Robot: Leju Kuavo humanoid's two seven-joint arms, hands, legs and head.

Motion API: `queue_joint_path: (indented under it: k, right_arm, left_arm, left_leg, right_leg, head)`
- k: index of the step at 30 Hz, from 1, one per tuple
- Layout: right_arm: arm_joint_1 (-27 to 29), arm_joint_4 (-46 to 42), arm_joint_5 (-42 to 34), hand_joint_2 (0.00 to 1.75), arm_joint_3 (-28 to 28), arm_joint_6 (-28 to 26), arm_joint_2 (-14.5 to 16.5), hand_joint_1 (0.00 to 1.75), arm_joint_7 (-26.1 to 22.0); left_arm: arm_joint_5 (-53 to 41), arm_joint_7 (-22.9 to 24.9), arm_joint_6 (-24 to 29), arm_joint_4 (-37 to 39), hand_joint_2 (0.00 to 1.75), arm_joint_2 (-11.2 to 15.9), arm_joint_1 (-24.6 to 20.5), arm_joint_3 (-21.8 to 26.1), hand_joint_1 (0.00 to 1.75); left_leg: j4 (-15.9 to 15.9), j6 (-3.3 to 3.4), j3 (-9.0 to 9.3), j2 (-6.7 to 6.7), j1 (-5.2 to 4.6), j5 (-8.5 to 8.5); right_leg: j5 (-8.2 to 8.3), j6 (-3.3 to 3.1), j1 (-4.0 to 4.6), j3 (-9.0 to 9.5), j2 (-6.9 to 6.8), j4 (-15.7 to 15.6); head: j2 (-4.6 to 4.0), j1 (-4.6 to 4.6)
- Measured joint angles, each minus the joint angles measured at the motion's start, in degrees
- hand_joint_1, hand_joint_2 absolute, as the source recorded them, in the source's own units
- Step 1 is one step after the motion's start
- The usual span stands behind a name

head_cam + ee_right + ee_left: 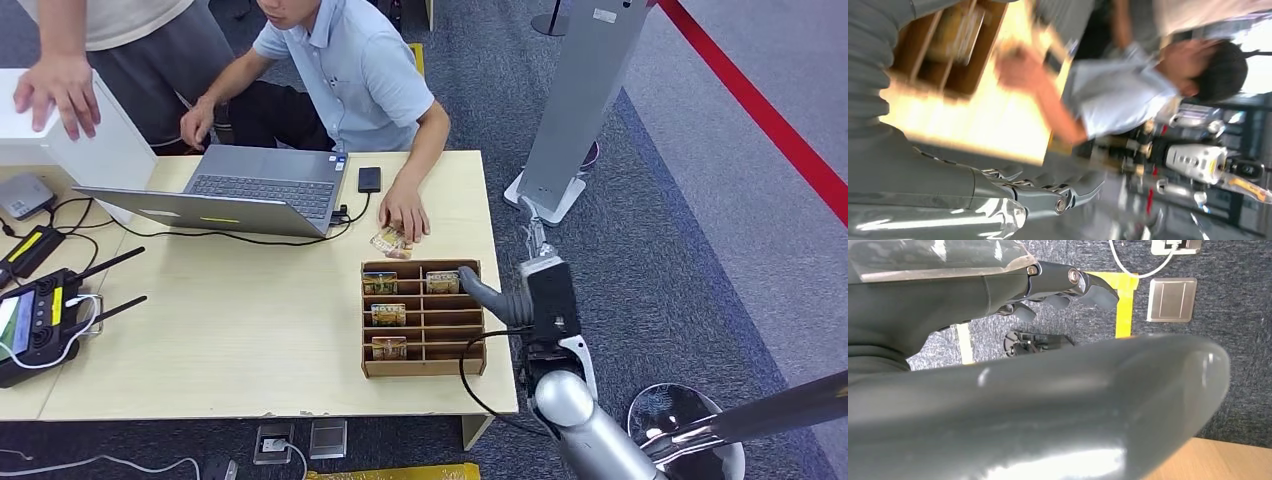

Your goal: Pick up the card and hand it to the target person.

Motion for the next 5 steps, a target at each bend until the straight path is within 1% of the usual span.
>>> queue_joint_path:
  k: [1, 3, 5]
  right_arm:
    - [0.90, -1.35, -5.28, 1.75, -0.57, 1.95, -0.22, 0.20, -2.47]
    - [2.49, -3.66, -11.76, 1.75, -1.54, 5.53, -0.79, 0.85, -5.61]
    - [3.48, -5.17, -15.18, 1.75, -2.12, 8.39, -1.34, 1.33, -7.26]
  left_arm:
    - [-0.01, 0.01, -0.01, 0.00, 0.00, 0.01, 0.02, 0.00, 0.00]
    - [-0.05, -0.04, -0.09, 0.00, 0.00, 0.03, 0.04, 0.00, 0.00]
    - [-0.13, -0.14, -0.21, 0.00, 0.00, 0.05, 0.05, 0.00, 0.00]
  left_leg:
    - [0.00, 0.00, 0.00, 0.00, 0.00, 0.00]
    - [0.00, 0.00, 0.00, 0.01, 0.00, 0.00]
    - [0.00, 0.00, 0.01, 0.01, 0.00, 0.00]
  right_leg:
    - [0.00, 0.00, 0.00, 0.00, 0.00, 0.00]
    - [0.00, 0.00, 0.00, 0.00, 0.01, 0.00]
    - [0.00, 0.00, 0.00, 0.01, 0.01, 0.00]
  head:
    - [0.00, 0.01]
    - [0.00, 0.00]
    - [0.00, -0.02]
